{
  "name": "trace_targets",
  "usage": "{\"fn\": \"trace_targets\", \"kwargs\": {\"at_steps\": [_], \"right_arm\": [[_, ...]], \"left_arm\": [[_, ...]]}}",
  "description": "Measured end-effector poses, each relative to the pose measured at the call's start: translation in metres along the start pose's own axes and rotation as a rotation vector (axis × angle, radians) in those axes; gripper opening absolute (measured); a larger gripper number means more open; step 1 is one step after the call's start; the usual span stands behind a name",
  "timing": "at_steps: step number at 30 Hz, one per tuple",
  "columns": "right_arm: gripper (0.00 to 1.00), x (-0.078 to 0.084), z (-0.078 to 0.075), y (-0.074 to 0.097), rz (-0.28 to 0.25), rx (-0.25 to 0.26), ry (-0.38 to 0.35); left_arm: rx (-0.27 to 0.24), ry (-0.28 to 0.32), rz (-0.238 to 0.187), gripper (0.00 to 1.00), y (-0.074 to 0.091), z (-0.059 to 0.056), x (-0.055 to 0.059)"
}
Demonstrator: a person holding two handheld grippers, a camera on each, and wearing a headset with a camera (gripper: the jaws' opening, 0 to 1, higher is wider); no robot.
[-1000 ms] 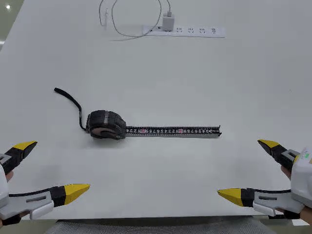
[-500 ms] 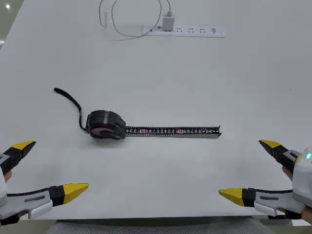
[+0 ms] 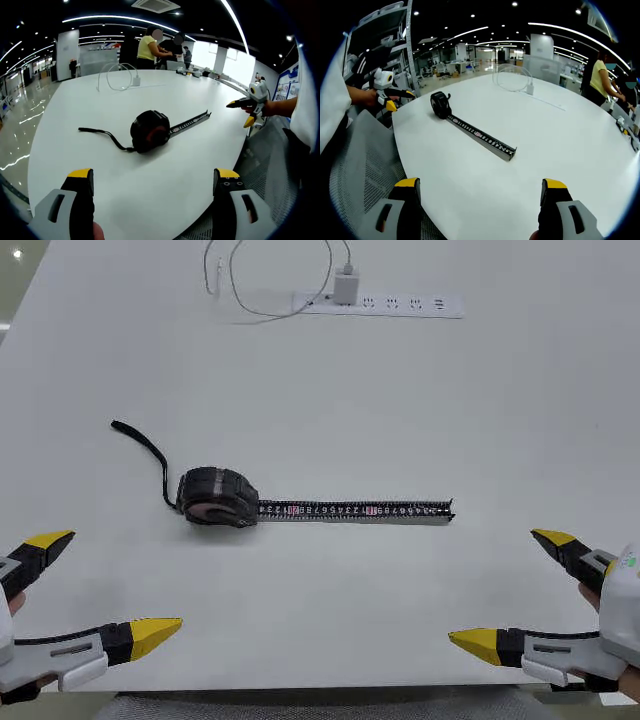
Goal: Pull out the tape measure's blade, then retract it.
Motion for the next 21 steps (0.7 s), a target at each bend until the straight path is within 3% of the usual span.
{"fn": "trace_targets", "kwargs": {"at_steps": [21], "right_arm": [[0.99,0.0001,-0.0005,-0.0002,0.001,0.000,0.002]], "left_arm": [[0.008,0.007,-0.005,0.97,-0.0013,-0.0037,-0.0026]]}}
Point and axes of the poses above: the centre of the closed fingertips' face, and the gripper's own axes: y roughly backward along the fingers, z roughly to its left, x roughly out of its underside, the point moved 1 cm from there along y, roughly backward along the fingers, and after that the axes turned 2 degrees about -x, right-handed, at the moved point
